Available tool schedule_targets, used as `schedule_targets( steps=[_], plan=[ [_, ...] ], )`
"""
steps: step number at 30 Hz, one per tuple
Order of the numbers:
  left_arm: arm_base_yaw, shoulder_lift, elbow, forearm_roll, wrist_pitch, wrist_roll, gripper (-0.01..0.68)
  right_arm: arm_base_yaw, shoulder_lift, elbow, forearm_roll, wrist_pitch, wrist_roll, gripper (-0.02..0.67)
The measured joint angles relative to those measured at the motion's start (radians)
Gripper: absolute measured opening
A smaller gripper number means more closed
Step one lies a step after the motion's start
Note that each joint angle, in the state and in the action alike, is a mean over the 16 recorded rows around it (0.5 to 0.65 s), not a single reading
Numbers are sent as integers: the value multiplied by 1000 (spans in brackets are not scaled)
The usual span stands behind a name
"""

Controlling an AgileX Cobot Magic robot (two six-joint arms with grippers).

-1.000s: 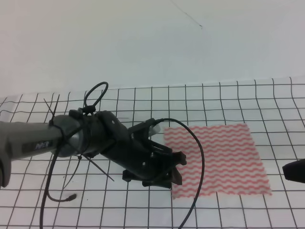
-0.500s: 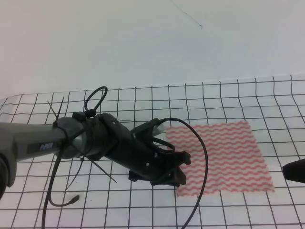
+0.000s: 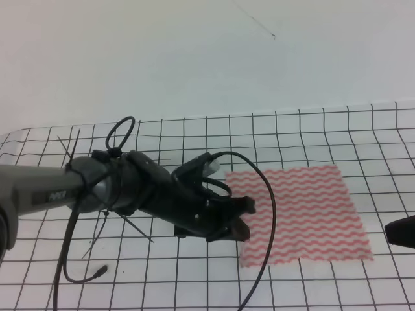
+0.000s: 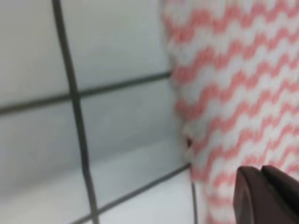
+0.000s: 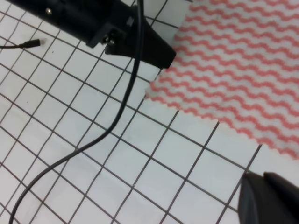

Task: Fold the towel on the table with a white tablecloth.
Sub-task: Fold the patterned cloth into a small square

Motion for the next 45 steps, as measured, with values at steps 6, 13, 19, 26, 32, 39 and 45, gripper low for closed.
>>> schedule_targets(
  steps=[6,13,19,26,32,39,45],
  plan=[
    [16,2,-27,-22,41,38,0,0,0,0,0,0,0,-1],
    [30,-27,-43,19,97,29,0,0,-1,0,0,-1,0,-1],
    [31,-67,-15,69,106,-18,0,0,0,0,0,-3,0,-1],
    [17,-99,30,112,70,-80,8,0,1,0,0,-5,0,-1],
    [6,-89,41,176,53,-157,56,0,1,0,0,-5,0,-1],
    [2,-65,42,229,37,-228,154,-1,1,0,0,-2,0,-1],
    [2,-41,41,200,29,-234,219,-1,1,0,0,-1,0,-1]
  ],
)
